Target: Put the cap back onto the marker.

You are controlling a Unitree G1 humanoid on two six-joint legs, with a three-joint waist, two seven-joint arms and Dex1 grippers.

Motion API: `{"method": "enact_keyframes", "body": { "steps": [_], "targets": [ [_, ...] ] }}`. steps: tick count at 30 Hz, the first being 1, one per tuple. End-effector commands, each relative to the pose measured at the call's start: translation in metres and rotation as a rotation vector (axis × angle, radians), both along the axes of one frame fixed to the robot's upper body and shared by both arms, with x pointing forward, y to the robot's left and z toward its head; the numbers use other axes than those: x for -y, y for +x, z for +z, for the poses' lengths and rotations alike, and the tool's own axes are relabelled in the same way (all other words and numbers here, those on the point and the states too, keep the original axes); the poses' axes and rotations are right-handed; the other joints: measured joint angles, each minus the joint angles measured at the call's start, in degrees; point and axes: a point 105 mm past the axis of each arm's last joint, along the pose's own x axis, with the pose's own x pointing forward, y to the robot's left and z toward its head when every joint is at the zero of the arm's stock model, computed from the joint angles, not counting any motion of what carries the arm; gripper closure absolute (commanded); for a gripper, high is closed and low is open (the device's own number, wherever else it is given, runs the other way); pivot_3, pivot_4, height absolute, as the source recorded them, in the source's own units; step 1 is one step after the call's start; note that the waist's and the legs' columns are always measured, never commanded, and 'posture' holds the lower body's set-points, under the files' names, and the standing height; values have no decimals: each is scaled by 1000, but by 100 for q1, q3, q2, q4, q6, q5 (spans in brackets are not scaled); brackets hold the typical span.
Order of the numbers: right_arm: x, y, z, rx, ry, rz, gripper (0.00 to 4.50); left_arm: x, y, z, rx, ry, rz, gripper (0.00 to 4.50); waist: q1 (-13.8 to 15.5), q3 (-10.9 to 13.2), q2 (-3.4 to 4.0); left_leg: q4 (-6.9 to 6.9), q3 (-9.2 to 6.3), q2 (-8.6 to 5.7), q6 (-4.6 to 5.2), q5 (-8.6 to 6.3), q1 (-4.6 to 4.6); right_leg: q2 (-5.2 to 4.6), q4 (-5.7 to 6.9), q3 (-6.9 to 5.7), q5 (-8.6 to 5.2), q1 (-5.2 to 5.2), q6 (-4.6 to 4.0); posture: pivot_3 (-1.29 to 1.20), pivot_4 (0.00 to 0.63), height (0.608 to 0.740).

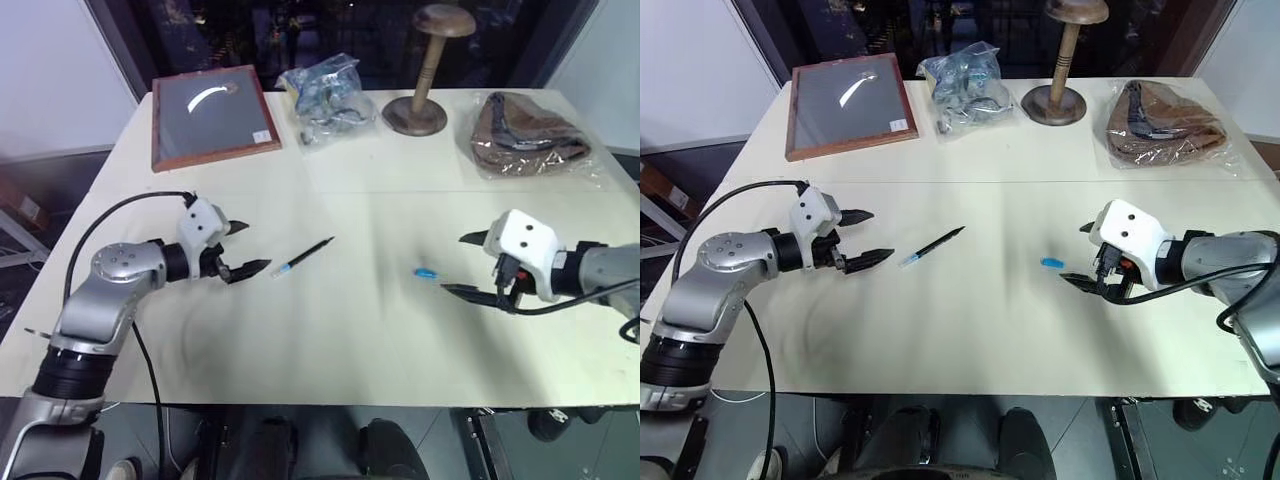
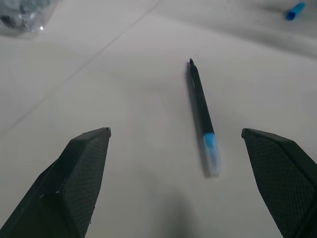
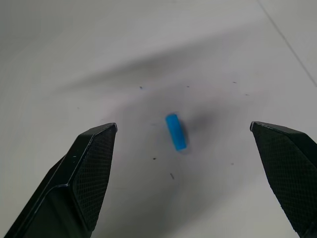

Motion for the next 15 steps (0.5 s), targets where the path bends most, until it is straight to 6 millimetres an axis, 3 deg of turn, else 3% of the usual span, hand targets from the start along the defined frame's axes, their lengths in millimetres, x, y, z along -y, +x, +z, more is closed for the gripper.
{"method": "enact_keyframes", "body": {
  "steps": [1,15],
  "targets": [
    [-2,0,10,34,-12,22,0,-4,2,12,67,11,12,60,5,0,0,0,0,0,0,0,0,0,0,0,0,0,0,0,150,740],
    [-2,-1,8,25,-17,26,0,1,2,14,56,-10,1,60,5,0,-1,2,0,0,0,0,-1,-1,1,0,0,-1,1,0,150,740]
  ]
}}
